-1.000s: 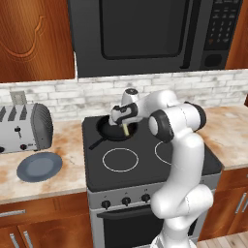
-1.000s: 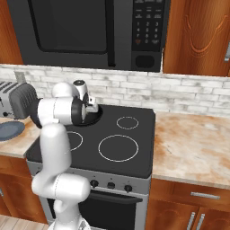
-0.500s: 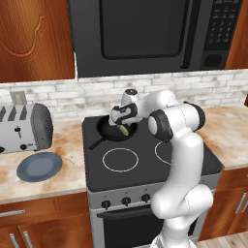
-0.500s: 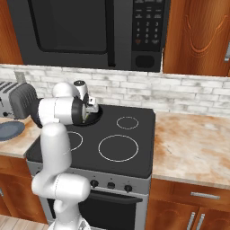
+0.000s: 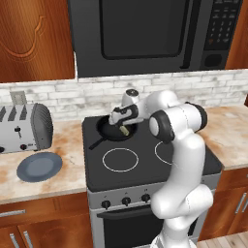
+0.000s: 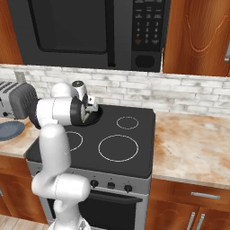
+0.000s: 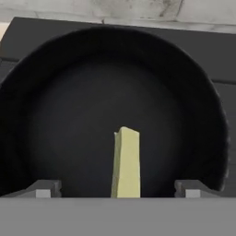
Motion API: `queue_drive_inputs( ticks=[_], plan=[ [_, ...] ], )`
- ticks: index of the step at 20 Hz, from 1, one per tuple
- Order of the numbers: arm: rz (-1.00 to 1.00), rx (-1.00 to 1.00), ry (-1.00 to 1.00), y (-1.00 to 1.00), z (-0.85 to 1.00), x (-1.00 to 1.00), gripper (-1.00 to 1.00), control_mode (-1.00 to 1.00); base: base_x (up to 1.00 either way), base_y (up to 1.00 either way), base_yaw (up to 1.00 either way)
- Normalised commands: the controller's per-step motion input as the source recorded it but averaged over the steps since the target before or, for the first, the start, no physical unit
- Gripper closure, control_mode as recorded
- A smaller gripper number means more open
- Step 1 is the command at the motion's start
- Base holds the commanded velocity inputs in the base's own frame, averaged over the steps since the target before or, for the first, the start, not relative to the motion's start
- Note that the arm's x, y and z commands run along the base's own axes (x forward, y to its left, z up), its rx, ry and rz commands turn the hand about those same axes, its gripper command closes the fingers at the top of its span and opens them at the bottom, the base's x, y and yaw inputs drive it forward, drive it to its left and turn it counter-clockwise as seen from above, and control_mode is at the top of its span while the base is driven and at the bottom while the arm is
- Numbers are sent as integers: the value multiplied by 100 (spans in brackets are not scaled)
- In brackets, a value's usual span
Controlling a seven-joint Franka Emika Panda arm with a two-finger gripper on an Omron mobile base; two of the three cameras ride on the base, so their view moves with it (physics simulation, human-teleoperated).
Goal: Pick up the butter stick and place it in the pan. Then turn on the burner for the pan.
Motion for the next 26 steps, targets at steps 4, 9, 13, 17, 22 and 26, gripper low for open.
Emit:
queue_drive_inputs(
  ticks=[4,9,13,17,22,26],
  plan=[
    [0,0,-19,0,9,-33,-100,-100,0,0,0],
    [0,0,-11,0,45,-37,-100,-100,0,0,0],
    [0,0,-4,0,63,-28,-100,-100,0,0,0],
    [0,0,-4,0,61,-27,-100,-100,0,0,0],
    [0,0,-8,0,39,-38,-100,-100,0,0,0],
    [0,0,-13,0,24,-37,-100,-100,0,0,0]
  ],
)
